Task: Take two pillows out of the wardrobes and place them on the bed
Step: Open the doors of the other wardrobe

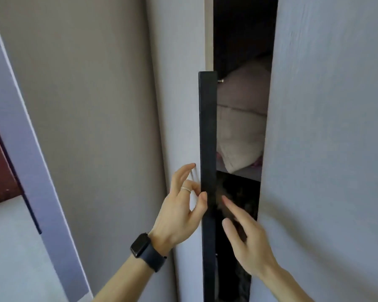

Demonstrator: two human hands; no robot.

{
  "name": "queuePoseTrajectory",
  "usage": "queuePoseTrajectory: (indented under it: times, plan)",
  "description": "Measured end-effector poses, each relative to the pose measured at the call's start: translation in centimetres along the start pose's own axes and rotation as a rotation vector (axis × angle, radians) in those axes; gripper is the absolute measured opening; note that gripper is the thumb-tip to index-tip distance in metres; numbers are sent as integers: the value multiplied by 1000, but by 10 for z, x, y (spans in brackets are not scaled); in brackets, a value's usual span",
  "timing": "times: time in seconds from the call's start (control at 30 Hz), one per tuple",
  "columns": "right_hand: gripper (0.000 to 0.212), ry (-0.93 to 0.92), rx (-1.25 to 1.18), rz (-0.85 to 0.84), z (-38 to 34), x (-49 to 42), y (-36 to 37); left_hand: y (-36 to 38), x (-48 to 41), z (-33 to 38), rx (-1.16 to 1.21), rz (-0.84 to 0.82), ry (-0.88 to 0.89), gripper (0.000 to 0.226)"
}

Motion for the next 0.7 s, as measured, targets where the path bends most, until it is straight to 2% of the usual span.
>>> queuePoseTrajectory:
  times: [0.1, 0.23, 0.33, 0.47, 0.6, 0.7]
  plan:
    - [54, -49, -122, -108, -8, 10, 46, -26, 17, -5, 56, 14, -53, 31]
    - [52, -123, -172, -86, -15, 12, 89, -59, 38, -13, 113, 84, -126, 26]
    - [51, -165, -149, -78, -26, 9, 112, -81, 56, -17, 70, 176, -252, 14]
    - [52, -202, -131, -96, -40, 4, 146, -103, 74, -16, -42, 380, -334, 28]
    - [56, -211, -112, -103, -48, -5, 180, -124, 85, -22, -18, 446, -436, 22]
    - [59, -197, -120, -149, -53, -11, 200, -140, 89, -26, 1, 438, -478, 37]
Point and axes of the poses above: each hand's wrist, its own x-axis away from the middle knuckle, its own y-axis out of the palm, z = x × y, the point moved 1 cm from there along -x, towards the middle knuckle, and after that the axes turned 11 degrees about y, right-handed, at the moved point
